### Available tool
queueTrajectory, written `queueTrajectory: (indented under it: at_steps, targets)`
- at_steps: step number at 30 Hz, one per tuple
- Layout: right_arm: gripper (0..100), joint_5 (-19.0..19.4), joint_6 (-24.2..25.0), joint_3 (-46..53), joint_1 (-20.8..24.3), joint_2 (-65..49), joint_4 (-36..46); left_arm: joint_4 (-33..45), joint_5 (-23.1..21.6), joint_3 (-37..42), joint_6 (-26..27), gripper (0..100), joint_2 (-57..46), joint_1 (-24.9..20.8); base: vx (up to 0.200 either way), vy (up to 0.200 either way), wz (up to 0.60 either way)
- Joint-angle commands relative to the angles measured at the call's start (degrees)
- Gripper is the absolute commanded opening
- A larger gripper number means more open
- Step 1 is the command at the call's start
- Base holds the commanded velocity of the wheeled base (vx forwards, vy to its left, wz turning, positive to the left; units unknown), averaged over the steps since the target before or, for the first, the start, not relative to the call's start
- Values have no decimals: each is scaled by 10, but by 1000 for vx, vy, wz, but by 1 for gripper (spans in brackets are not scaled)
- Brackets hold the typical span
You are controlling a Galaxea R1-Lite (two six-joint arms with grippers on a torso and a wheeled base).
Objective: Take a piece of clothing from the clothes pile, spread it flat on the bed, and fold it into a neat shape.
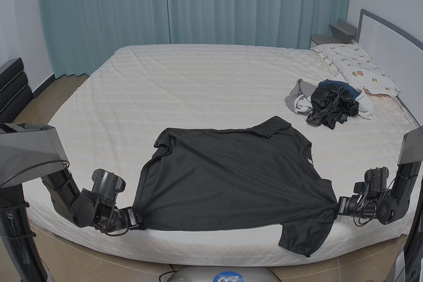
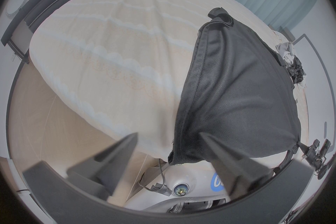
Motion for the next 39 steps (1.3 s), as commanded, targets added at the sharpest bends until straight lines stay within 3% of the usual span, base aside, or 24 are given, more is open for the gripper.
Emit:
queueTrajectory:
  at_steps: [1, 9, 16, 26, 33, 39]
  targets:
    - [100, -1, 0, -1, 0, 11, -1, 0, 0, -2, 0, 100, -4, 1, 0, 0, 0]
    - [100, -1, 8, -3, -6, -24, -9, -1, -2, -3, -1, 100, -26, 13, 0, 0, 0]
    - [100, 1, 10, 4, -4, -89, -4, -3, -34, -17, -8, 100, -62, 20, 0, 0, 0]
    - [100, 0, 18, 4, 0, -69, -8, -17, -59, -37, -49, 100, -55, 21, 0, 0, 0]
    - [100, 0, 20, 5, 8, -66, -7, -61, -70, -46, -52, 100, -41, 32, 200, 0, 0]
    - [100, 1, 21, 9, 21, -57, -9, -89, -64, -82, -110, 100, -22, 35, 167, 0, 0]
